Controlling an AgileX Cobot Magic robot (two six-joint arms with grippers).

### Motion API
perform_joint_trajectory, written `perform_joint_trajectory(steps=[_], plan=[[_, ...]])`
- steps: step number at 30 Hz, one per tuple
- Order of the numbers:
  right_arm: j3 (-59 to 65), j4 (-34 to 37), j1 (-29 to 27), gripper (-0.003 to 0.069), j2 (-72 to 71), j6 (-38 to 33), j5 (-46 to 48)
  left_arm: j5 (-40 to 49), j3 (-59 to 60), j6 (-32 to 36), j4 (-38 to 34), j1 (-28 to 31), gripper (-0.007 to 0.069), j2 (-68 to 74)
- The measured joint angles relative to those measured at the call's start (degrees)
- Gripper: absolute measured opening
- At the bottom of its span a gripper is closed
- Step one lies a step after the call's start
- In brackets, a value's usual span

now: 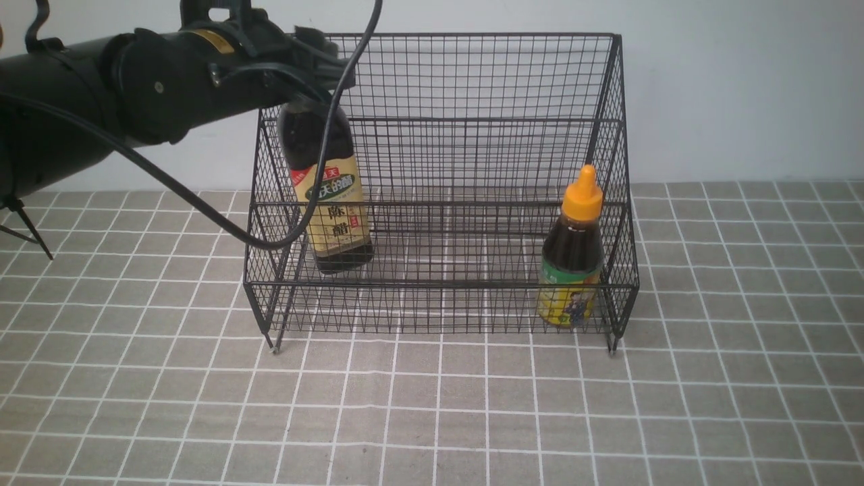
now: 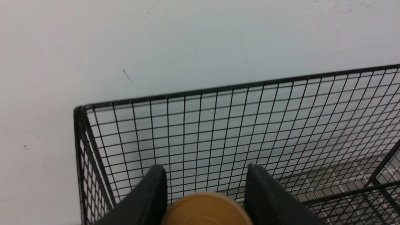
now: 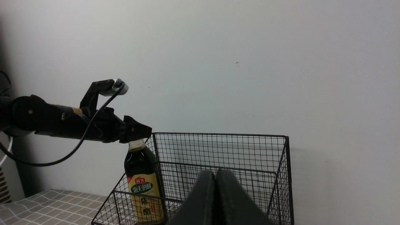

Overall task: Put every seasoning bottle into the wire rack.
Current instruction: Use the left arm to put the condiment bottle back on the shelf

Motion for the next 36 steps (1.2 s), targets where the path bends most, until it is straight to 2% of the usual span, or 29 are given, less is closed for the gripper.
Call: perform_joint_trajectory(steps=[13, 27, 36], plan=[[0.0, 0.0, 0.0, -0.0012, 0.0, 0.0, 0.1, 0.5, -0.1, 0.0, 0.1, 0.0, 0.0288, 0.0], [0.0, 0.1, 0.0, -0.0012, 0.0, 0.0, 0.1, 8.0, -1.1, 4.3, 2.4, 0.0, 0.0290, -1.1], [0.0, 0.5, 0.0, -0.0012, 0.0, 0.0, 0.1, 6.4, -1.1, 4.6, 2.9, 0.0, 0.0290, -1.1]])
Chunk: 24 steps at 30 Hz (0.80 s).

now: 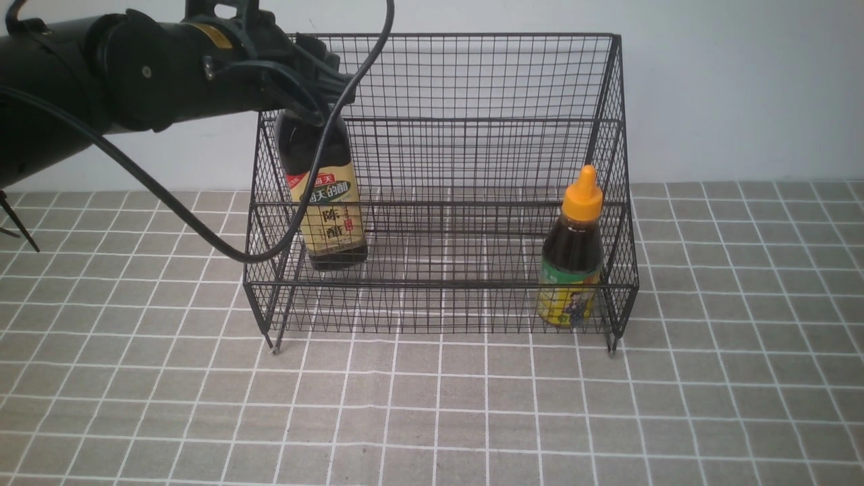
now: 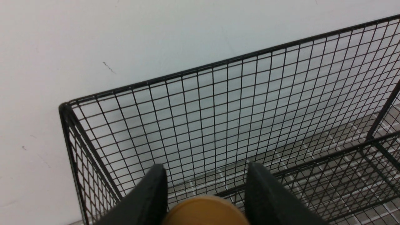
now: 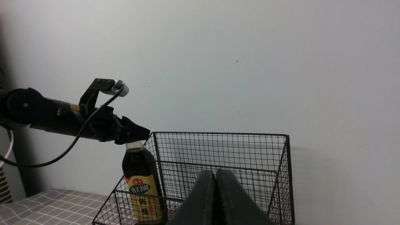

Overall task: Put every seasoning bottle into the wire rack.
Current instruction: Use the left arm to put the condiment bottle back on the shelf

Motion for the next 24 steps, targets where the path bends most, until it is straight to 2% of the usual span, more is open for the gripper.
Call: perform_joint_trajectory(steps=[9, 12, 15, 18, 24], plan=[[0.0, 0.4, 0.0, -0.0012, 0.0, 0.0, 0.0, -1.0, 0.1, 0.3, 0.4, 0.0, 0.0298, 0.2], [0.0, 0.5, 0.0, -0.0012, 0.0, 0.0, 0.0, -2.2, 0.2, 0.9, 1.4, 0.0, 0.0328, 0.3], [0.0, 0.5, 0.0, -0.0012, 0.0, 0.0, 0.0, -2.4, 0.6, 1.4, 1.7, 0.0, 0.0420, 0.1], [0.0, 0.5, 0.0, -0.0012, 0.0, 0.0, 0.0, -2.3, 0.7, 1.7, 1.9, 0.0, 0.0477, -1.5], [0.0, 0.5, 0.0, -0.0012, 0.0, 0.0, 0.0, -1.2, 0.7, 1.9, 1.9, 0.0, 0.0484, -6.4]])
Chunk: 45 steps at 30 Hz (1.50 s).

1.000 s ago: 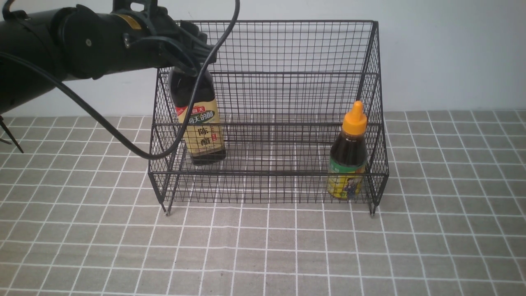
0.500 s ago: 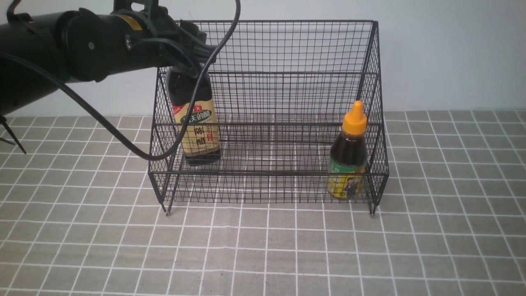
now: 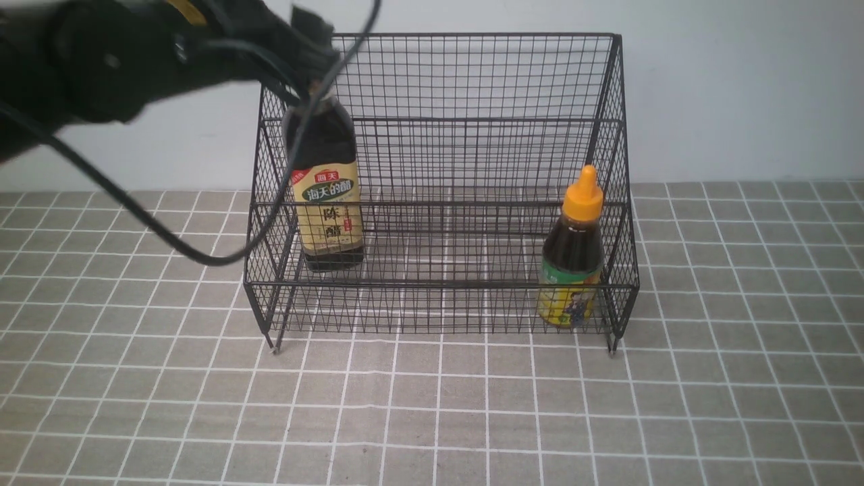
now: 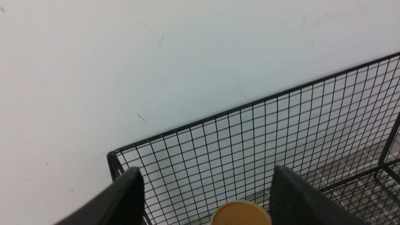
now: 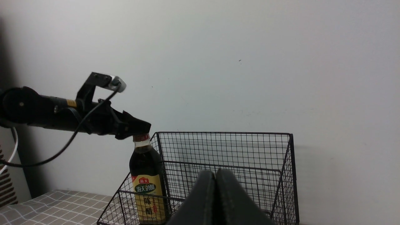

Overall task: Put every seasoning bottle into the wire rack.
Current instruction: Use the left arm to put the condiment bottle back on the shelf

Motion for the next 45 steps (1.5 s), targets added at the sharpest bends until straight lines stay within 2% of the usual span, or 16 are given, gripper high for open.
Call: perform_joint_trajectory(steps=[4, 8, 9, 10, 12, 15, 21, 34, 40, 45], plan=[[0.0, 0.0, 0.0, -0.0012, 0.0, 0.0, 0.0, 4.9, 0.0, 0.1, 0.1, 0.0, 0.0430, -3.0], [0.0, 0.0, 0.0, -0.0012, 0.0, 0.0, 0.0, 13.6, 0.0, -0.5, 0.4, 0.0, 0.0283, -6.1], [0.0, 0.1, 0.0, -0.0012, 0.0, 0.0, 0.0, 17.5, 0.0, -1.8, 0.5, 0.0, 0.0197, -7.1], [0.0, 0.1, 0.0, -0.0012, 0.0, 0.0, 0.0, 18.6, 0.0, -2.3, 0.6, 0.0, 0.0174, -7.4], [0.0, 0.3, 0.0, -0.0012, 0.0, 0.0, 0.0, 24.3, 0.0, -5.2, 1.2, 0.0, 0.0058, -8.0], [0.0, 0.4, 0.0, -0.0012, 0.0, 0.0, 0.0, 30.7, 0.0, -8.5, 2.2, 0.0, 0.0007, -7.3], [0.0, 0.7, 0.0, -0.0012, 0.0, 0.0, 0.0, 32.4, 0.1, -8.8, 2.5, 0.0, -0.0007, -1.1], [0.0, 1.6, 0.0, -0.0012, 0.0, 0.0, 0.0, 21.9, 0.1, -8.5, 2.7, 0.0, -0.0007, 7.2], [0.0, 1.6, 0.0, -0.0012, 0.0, 0.0, 0.0, 20.4, 0.1, -8.5, 2.9, 0.0, -0.0007, 9.2], [0.0, 1.6, 0.0, -0.0012, 0.0, 0.0, 0.0, 20.3, 0.1, -8.5, 5.7, 0.0, -0.0007, 10.4]])
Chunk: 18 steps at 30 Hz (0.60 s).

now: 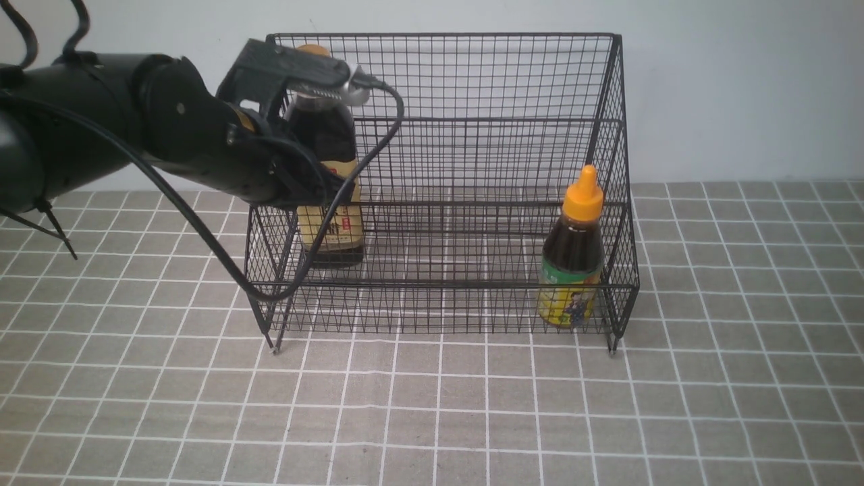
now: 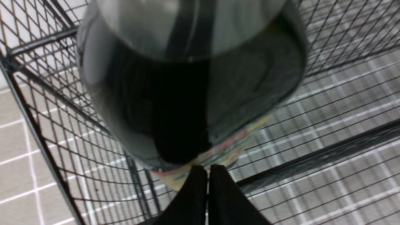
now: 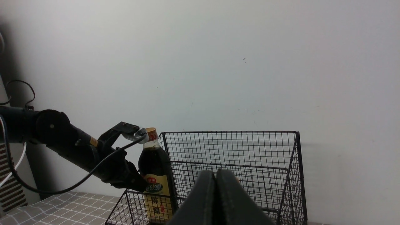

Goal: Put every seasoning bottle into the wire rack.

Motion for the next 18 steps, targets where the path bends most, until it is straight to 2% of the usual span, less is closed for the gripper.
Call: perform_joint_trajectory(steps=[5, 11, 18], plan=[[0.0, 0.0, 0.0, -0.0012, 0.0, 0.0, 0.0, 0.0, 0.0, -0.6, 3.4, 0.0, -0.0007, 0.1], [0.0, 0.0, 0.0, -0.0012, 0.0, 0.0, 0.0, 3.6, 0.0, -1.1, 4.0, 0.0, -0.0007, -1.3], [0.0, 0.0, 0.0, -0.0012, 0.0, 0.0, 0.0, 9.8, 0.4, -1.2, 4.0, 0.0, -0.0007, -12.0]])
